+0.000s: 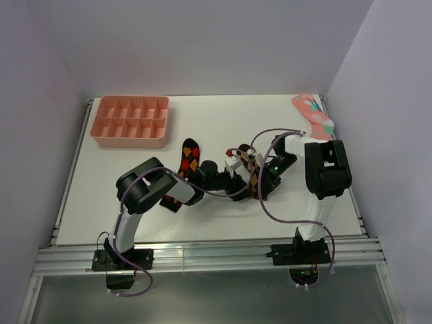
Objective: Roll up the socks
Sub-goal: Roll the sock at the center of the board.
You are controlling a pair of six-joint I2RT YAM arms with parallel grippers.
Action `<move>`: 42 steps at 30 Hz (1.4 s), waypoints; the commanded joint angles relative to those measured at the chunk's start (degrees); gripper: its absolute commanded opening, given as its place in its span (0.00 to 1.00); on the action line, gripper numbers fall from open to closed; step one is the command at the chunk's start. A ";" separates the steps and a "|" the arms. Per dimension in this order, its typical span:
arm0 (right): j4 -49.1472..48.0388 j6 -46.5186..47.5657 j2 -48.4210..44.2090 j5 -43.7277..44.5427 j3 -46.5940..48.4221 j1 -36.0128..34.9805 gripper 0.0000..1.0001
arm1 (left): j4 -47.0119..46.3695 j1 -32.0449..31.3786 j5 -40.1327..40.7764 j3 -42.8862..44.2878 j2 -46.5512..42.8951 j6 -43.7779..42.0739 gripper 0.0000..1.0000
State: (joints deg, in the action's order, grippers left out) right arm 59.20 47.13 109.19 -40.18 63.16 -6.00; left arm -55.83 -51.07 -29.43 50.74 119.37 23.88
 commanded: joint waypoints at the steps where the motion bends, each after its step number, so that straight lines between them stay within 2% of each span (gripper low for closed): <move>1: 0.56 -0.03 1.73 1.69 1.36 0.29 0.23 | -0.95 -0.78 -1.95 -0.03 -2.74 -3.75 0.66; 16: 3.81 0.94 4.28 0.63 3.64 1.16 0.23 | -1.38 -2.63 2.80 1.99 -0.11 -8.59 0.67; 27: 4.70 1.64 4.90 0.11 4.26 1.60 0.23 | 1.42 -3.25 4.12 4.28 1.56 -9.55 0.61; 42: 5.75 2.44 5.42 0.19 4.61 2.48 0.23 | 4.59 -4.04 3.85 5.86 3.50 -10.08 0.58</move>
State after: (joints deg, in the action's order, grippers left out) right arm 64.49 47.94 113.80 -41.54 66.46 -4.16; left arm -51.09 -54.52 -25.56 55.00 121.82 14.74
